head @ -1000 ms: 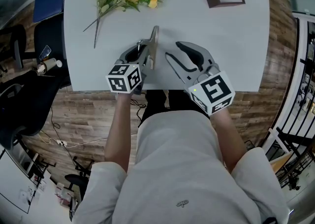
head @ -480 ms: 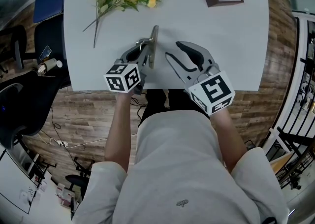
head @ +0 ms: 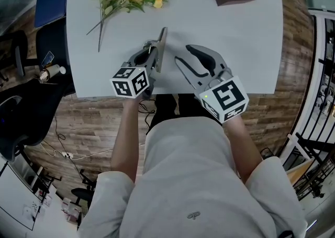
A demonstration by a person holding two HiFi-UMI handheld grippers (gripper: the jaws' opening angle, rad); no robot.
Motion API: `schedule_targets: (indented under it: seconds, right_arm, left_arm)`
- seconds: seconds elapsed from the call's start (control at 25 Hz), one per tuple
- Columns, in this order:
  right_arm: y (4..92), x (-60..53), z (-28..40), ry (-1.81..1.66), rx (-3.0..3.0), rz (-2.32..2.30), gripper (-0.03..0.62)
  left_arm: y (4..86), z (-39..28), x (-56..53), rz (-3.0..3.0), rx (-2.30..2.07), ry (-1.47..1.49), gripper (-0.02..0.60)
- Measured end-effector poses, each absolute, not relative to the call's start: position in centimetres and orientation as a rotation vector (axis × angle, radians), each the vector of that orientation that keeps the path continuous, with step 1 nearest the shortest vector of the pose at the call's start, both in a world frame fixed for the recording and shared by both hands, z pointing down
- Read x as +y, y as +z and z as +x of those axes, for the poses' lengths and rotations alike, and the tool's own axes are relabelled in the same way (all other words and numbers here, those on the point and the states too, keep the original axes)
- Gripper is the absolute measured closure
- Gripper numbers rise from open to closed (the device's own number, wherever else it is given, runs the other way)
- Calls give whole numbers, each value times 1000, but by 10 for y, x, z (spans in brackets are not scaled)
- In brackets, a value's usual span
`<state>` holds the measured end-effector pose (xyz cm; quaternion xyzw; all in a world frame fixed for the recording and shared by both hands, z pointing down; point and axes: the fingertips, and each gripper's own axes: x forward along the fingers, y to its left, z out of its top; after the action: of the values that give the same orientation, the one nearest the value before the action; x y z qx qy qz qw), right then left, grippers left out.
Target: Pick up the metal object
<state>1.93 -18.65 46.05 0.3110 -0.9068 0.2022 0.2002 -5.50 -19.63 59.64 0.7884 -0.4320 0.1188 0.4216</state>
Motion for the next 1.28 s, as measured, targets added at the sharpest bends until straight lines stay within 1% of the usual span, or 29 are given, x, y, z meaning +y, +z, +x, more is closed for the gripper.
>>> schedule_targets:
  seconds: [0.6, 1.28]
  right_arm:
    - [448, -164, 26, 524, -2528, 929, 428]
    - [426, -123, 30, 428, -2517, 1025, 428]
  left_arm:
    - [580, -50, -178, 2066, -1055, 328, 560]
    - [512, -64, -115, 2267, -1111, 337, 560]
